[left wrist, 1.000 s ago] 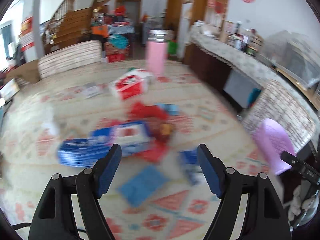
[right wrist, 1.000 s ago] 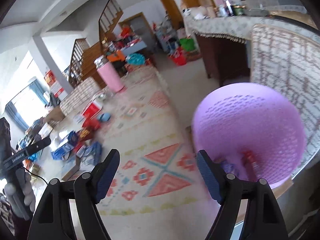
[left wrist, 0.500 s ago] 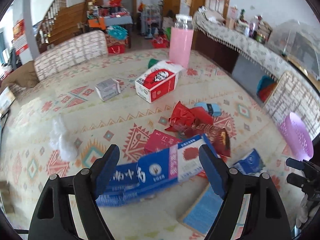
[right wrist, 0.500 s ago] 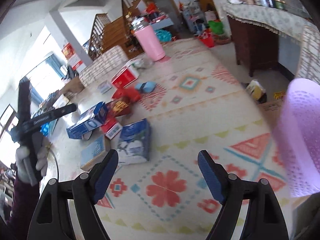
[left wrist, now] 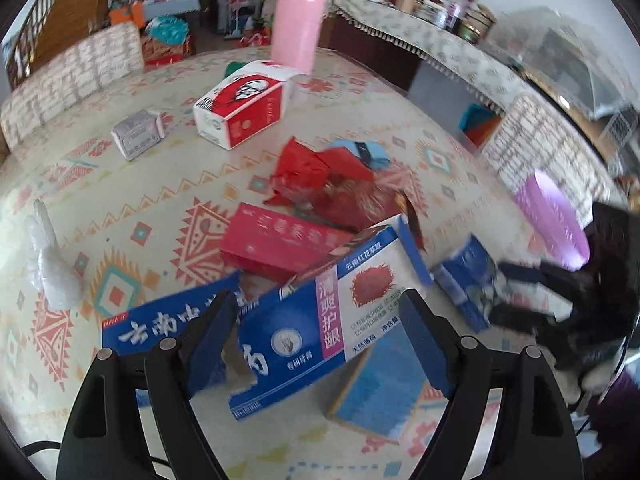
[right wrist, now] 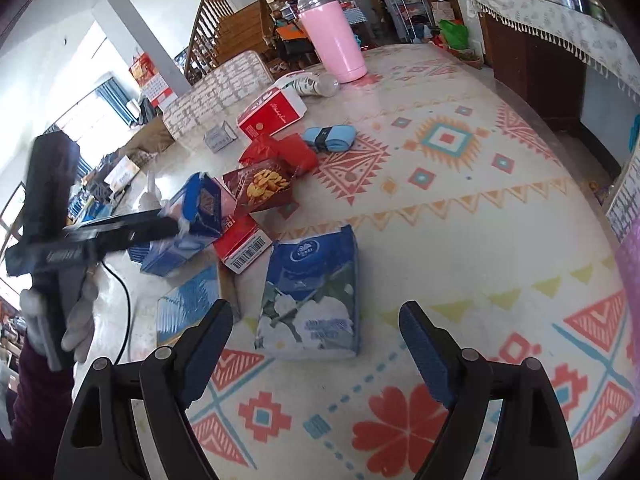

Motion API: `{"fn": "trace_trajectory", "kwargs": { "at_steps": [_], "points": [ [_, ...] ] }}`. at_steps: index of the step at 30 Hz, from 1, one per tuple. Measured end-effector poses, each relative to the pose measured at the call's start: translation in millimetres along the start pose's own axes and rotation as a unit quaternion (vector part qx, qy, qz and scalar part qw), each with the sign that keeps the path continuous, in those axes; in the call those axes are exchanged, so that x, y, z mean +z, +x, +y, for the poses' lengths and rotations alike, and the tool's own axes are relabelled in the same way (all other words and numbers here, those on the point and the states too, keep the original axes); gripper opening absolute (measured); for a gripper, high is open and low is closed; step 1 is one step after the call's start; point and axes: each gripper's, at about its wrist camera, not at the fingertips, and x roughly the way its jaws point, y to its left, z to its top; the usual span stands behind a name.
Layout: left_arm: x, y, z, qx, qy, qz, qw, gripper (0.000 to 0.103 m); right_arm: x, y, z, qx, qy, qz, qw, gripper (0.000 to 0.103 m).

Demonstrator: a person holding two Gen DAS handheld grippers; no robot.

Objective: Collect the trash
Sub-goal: 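Move both grippers back over the table toward the remaining items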

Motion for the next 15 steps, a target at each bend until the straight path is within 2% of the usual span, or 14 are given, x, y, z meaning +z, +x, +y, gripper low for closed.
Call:
{"fn": "trace_trajectory", "kwargs": {
  "at_steps": [4, 7, 12, 14, 15],
  "points": [
    [-9.9, -1.9, -15.9, 0.026, 0.030, -0.005, 0.9992, 0.082, 2.7, 6.9, 7.8, -0.016, -0.017, -0.006, 1.000, 0.089],
    [-15.7, -3.7, -26.4, 0.058, 0.053, -0.015, 0.9968, 0.082, 1.9, 10.1, 13.7, -0.038, -0.034, -0.009, 0.999, 0.089],
    [-14.9, 1.6, -38.1, 0.090, 0.088, -0.019, 0.9919, 0.082, 1.4, 14.6, 20.8, -0.068, -0.057, -0.009, 0.996, 0.089],
    [-16.3, 3.5, -44.7, 0.101, 0.112, -0.017, 0.9884, 0.082, 1.4, 15.7, 22.2, -0.076, -0.065, -0.007, 0.995, 0.088],
    [-17.7, 4.1, -48.2, 0.105, 0.126, -0.016, 0.9863, 0.082, 0.8, 15.4, 22.5, -0.078, -0.068, -0.007, 0.995, 0.083]
  ]
}}
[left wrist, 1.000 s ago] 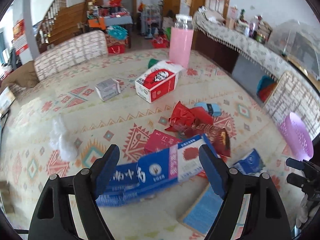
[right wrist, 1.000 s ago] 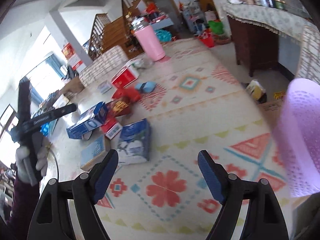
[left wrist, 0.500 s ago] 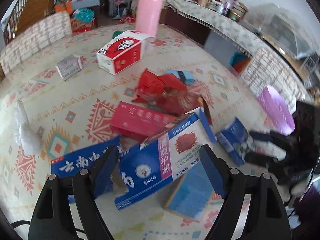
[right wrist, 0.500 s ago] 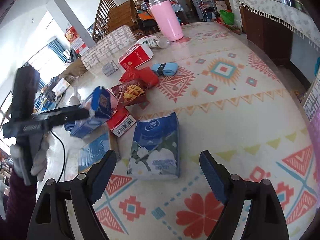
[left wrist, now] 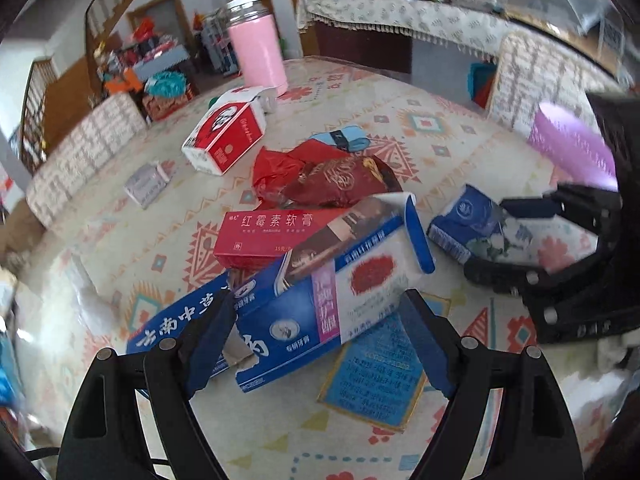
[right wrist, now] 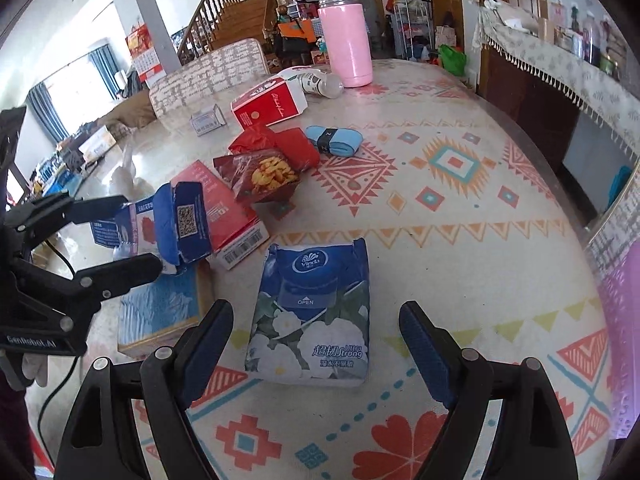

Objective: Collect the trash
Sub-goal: 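Move both grippers back over the table toward the remaining items, then grasp the white-blue tissue pack with the right gripper while the left gripper grasps the blue-white medicine box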

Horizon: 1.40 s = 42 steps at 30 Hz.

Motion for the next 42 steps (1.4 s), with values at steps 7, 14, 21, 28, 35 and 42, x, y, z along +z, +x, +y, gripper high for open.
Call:
{"fn": "trace_trajectory", "kwargs": {
  "at_steps": [7, 14, 21, 28, 35, 42],
  "points": [
    [-7.1, 4.5, -22.0, 0.006, 0.054, 0.019, 0.9984, 0.077, -3.6, -4.4, -3.6, -0.012, -0.017, -0.002, 1.000, 0.056],
    [-1.8, 2.8, -15.1, -0.007, -0.006, 0.018, 0.9998, 0.003, -9.8, -13.5, -15.7, 0.007, 0.011, -0.004, 1.000, 0.056],
    [-2.6, -17.5, -16.7, -0.032, -0.033, -0.005, 0.9989, 0.002, -18.8, -24.2, -26.5, 0.017, 0.027, -0.008, 0.999, 0.056],
    [-3.8, -45.4, -24.1, -0.038, -0.068, -0.039, 0.9962, 0.001, -21.4, -40.0, -35.5, 0.032, 0.045, -0.025, 0.998, 0.055],
    [-0.9, -77.6, -36.1, -0.038, -0.082, -0.076, 0.9930, 0.001, -25.1, -65.6, -44.9, 0.043, 0.054, -0.050, 0.996, 0.055],
    [7.3, -100.2, -48.1, -0.047, -0.095, -0.100, 0.9893, 0.001, -31.7, -89.3, -62.3, 0.043, 0.067, -0.069, 0.994, 0.055]
  ]
}}
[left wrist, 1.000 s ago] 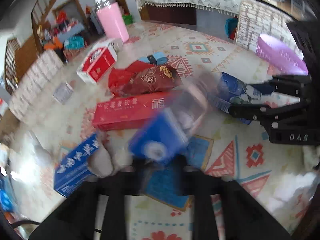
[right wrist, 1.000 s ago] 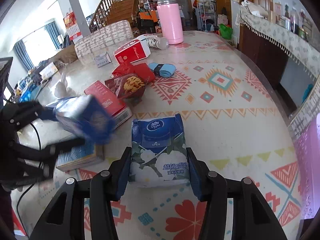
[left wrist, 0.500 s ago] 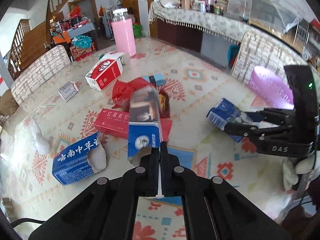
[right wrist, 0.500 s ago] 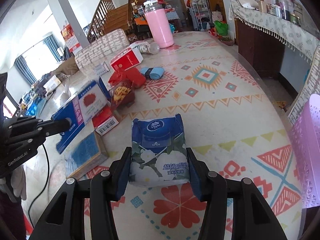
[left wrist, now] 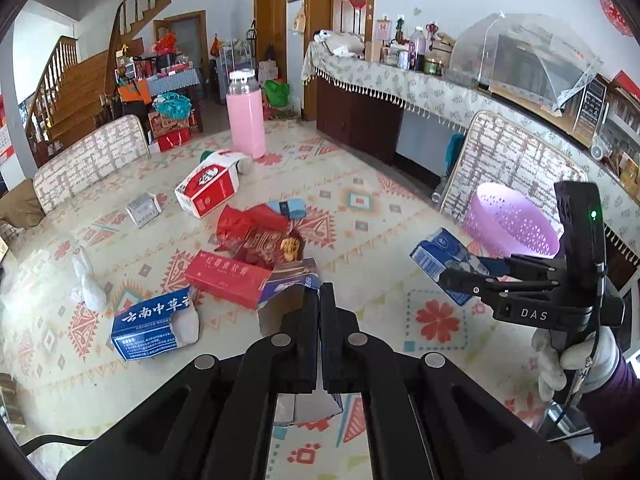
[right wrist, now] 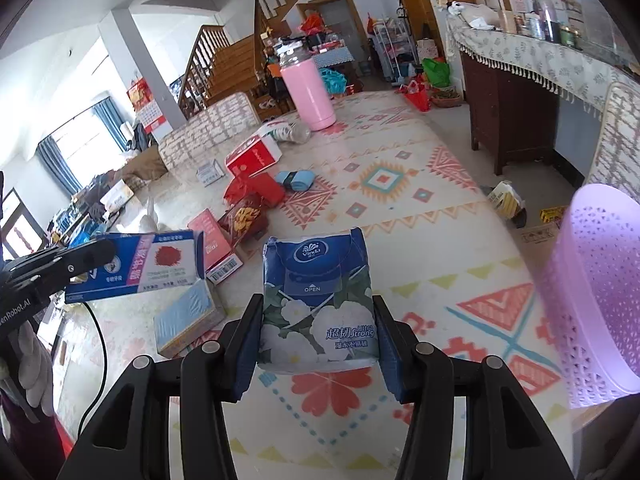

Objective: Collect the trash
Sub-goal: 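Carry the tissue pack and medicine box over the purple basket with both grippers, then open both grippers to drop the tissue pack and medicine box into the basket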

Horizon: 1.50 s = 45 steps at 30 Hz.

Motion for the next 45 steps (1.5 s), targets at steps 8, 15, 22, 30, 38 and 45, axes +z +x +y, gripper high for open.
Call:
{"fn": "trace_trajectory", "kwargs": {
  "at_steps": [8, 15, 22, 30, 38, 45],
  "points": [
    [19.3, -10.6, -27.7, -0.021, 0.002, -0.020, 0.9996, 0.001, -6.2, -36.4, -26.7, -0.011, 0.019, -0.027, 0.999, 0.055],
    [49.1, 5.3, -76.5, -0.071, 0.012, -0.026, 0.9971, 0.001, -12.0, -81.1, -73.5, -0.048, 0.051, -0.061, 0.996, 0.055],
    [82.4, 41.2, -143.4, -0.135, 0.030, -0.016, 0.9902, 0.001, -18.7, -124.0, -137.1, -0.106, 0.099, -0.086, 0.986, 0.055],
    [115.0, 90.5, -228.4, -0.189, 0.061, 0.007, 0.9800, 0.001, -16.8, -149.2, -186.7, -0.152, 0.120, -0.093, 0.977, 0.055],
    [125.7, 131.1, -260.1, -0.191, 0.058, 0.027, 0.9794, 0.021, -14.1, -143.7, -216.0, -0.172, 0.129, -0.082, 0.973, 0.058],
    [112.4, 116.9, -235.1, -0.167, 0.037, 0.004, 0.9853, 0.064, -15.9, -141.1, -224.7, -0.165, 0.147, -0.091, 0.971, 0.075]
  ]
}}
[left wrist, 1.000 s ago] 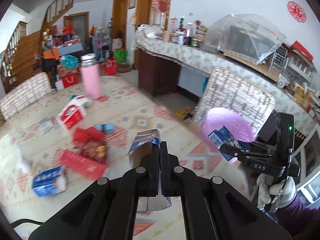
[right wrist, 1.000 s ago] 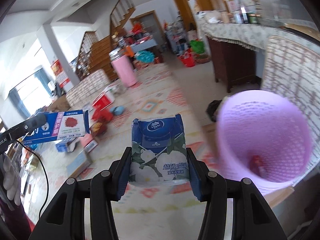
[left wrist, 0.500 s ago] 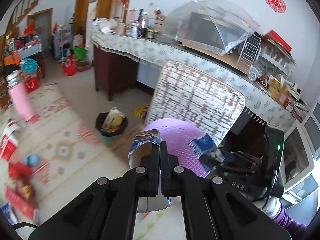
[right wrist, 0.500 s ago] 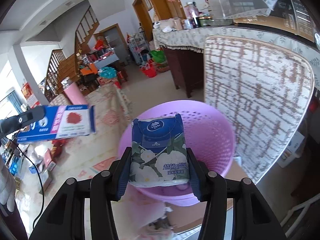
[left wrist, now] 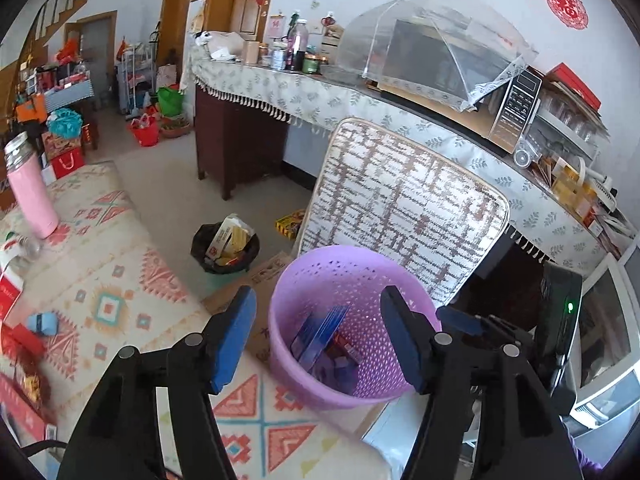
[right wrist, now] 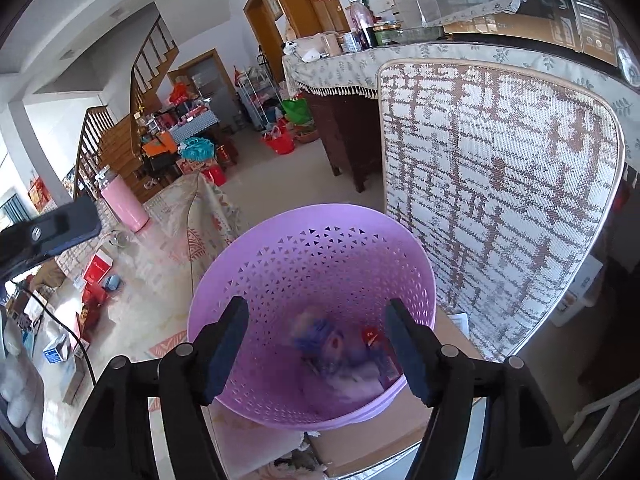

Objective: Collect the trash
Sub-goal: 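Open both grippers to drop the tissue pack and medicine box into the basket, then move both grippers back over the table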

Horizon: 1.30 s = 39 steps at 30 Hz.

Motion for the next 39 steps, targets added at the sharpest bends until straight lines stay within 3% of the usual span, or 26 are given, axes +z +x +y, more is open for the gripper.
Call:
{"fn": "trace_trajectory", "kwargs": {
  "at_steps": [7, 14, 23, 26, 33, 39],
  "points": [
    [-30.7, -39.5, 27.7, 0.047, -0.021, -0.011, 0.9986, 0.067, -2.6, -4.3, 16.6, 0.019, -0.004, -0.003, 1.000, 0.076],
    [-71.9, -86.0, 75.6, 0.124, -0.036, -0.014, 0.9915, 0.071, -8.1, -6.9, 48.8, 0.042, -0.024, 0.000, 0.999, 0.078],
    [-116.2, -147.6, 191.2, 0.212, -0.121, 0.003, 0.9697, 0.072, -29.4, 4.8, 104.7, 0.074, -0.069, 0.034, 0.994, 0.078],
    [-116.2, -165.4, 241.3, 0.246, -0.127, 0.011, 0.9609, 0.081, -39.7, 10.9, 126.6, 0.085, -0.085, 0.048, 0.992, 0.079],
    [-114.2, -169.0, 353.8, 0.258, -0.186, 0.032, 0.9475, 0.082, -59.8, 25.5, 178.0, 0.113, -0.109, 0.076, 0.985, 0.079],
    [-132.7, -144.2, 398.0, 0.201, -0.200, 0.090, 0.9548, 0.082, -76.0, 35.8, 221.2, 0.132, -0.137, 0.101, 0.976, 0.079]
  ]
}}
